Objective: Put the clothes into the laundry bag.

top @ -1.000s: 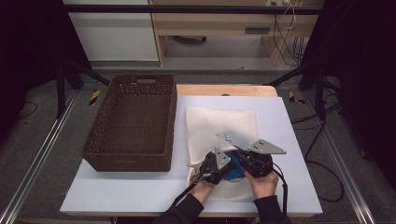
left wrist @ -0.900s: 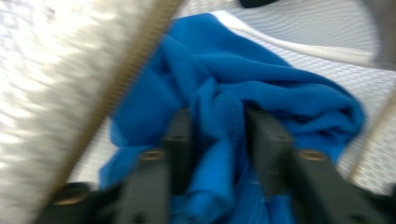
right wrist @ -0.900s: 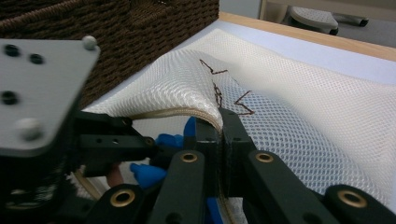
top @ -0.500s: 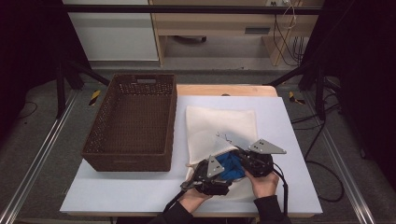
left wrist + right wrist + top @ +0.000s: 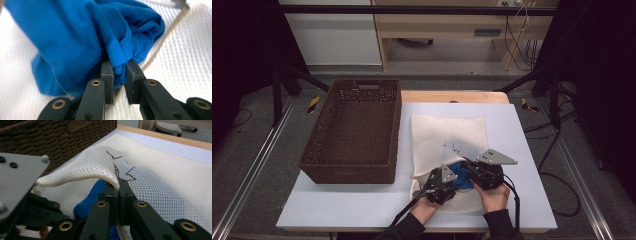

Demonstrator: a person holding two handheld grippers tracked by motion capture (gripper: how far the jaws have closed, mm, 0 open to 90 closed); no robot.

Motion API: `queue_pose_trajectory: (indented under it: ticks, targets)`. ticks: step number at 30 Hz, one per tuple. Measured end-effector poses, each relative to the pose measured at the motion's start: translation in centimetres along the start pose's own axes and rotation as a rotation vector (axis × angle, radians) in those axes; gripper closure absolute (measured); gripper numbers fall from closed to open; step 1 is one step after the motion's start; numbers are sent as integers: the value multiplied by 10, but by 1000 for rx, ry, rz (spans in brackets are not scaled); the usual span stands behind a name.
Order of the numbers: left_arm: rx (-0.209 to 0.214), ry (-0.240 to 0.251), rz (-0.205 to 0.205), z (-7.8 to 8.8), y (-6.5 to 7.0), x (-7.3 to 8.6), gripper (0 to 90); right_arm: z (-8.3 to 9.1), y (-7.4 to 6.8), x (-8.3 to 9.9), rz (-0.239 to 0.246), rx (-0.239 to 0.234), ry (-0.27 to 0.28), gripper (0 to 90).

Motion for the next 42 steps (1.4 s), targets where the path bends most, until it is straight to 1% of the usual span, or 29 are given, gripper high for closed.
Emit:
queue_pose_trajectory:
  ticks: [3,5,7,8,9,10,11,13,15,16,17,19,20,21,22,24,26,27,28,29,30,33,35,36,37,38,39,40,42]
  targets:
    - [-24,26,-11,-11,-2,-10,782,0,-1,-1,-1,-4,2,879]
    - [-66,56,-36,-20,-6,-18,782,1,-2,-2,-7,-5,8,879]
    - [-88,75,-43,-26,-11,-21,781,2,-1,-2,-12,-7,10,879]
    - [-99,78,-45,-29,-15,-22,779,2,-1,-2,-17,-6,13,879]
    - [-104,60,-39,-32,-19,-21,775,2,0,-2,-19,-5,14,879]
    - [-102,61,-28,-33,-20,-22,766,2,0,-2,-25,-4,11,879]
    - [-109,66,-27,-33,-21,-23,758,2,1,-1,-24,-2,10,879]
    - [-109,63,-34,-33,-20,-22,708,1,2,0,-32,2,4,879]
    - [-95,50,-39,-31,-19,-20,646,1,2,0,-35,3,4,879]
    - [-74,48,-30,-29,-16,-19,603,2,3,0,-33,5,5,879]
    - [-53,49,-30,-26,-14,-18,548,2,3,0,-33,4,6,879]
    - [-23,47,-32,-17,-10,-15,499,2,4,0,-29,5,8,879]
    - [-14,48,-30,-13,-9,-14,481,2,4,0,-30,6,8,879]
    - [-19,50,-30,-9,-10,-13,481,3,4,0,-31,6,7,879]
    - [-12,44,-25,-5,-9,-11,482,2,4,0,-32,6,7,879]
    - [5,33,-10,-3,-9,-8,522,2,4,0,-32,7,7,879]
    - [15,34,-17,1,-7,-6,648,2,3,0,-32,9,6,879]
    - [30,40,-19,7,-5,-6,685,2,4,0,-31,11,5,879]
    - [33,49,-26,12,-4,-7,729,3,4,0,-32,9,4,879]
    - [26,59,-38,17,-4,-8,736,3,4,1,-32,8,5,879]
    - [17,77,-59,29,-4,-12,740,3,4,1,-31,8,5,879]
    - [8,109,-76,54,-6,-19,736,4,3,1,-26,10,2,876]
    - [3,123,-80,70,-11,-22,707,6,2,3,-30,9,-4,871]
    - [-5,128,-83,76,-14,-23,685,7,2,4,-33,6,-10,864]
    - [-24,131,-96,84,-19,-23,655,8,2,5,-32,5,-10,857]
    - [-45,134,-107,89,-24,-23,589,9,1,8,-37,1,-15,842]
    - [-66,135,-116,93,-29,-21,552,10,1,10,-42,-4,-22,830]
    - [-68,135,-118,96,-32,-18,520,11,1,12,-42,-4,-23,808]
    - [-58,131,-105,102,-38,-12,466,13,0,16,-36,1,-29,763]
Point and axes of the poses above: each handheld gripper's, and its own axes: z roughly backward along the jaws, x roughly out of its underside, y roughly to its right, the point moved 10 cm from there along -z, roughly forward along the jaws, and after that the axes turned 1 degree about -x, right-handed, at the moved point
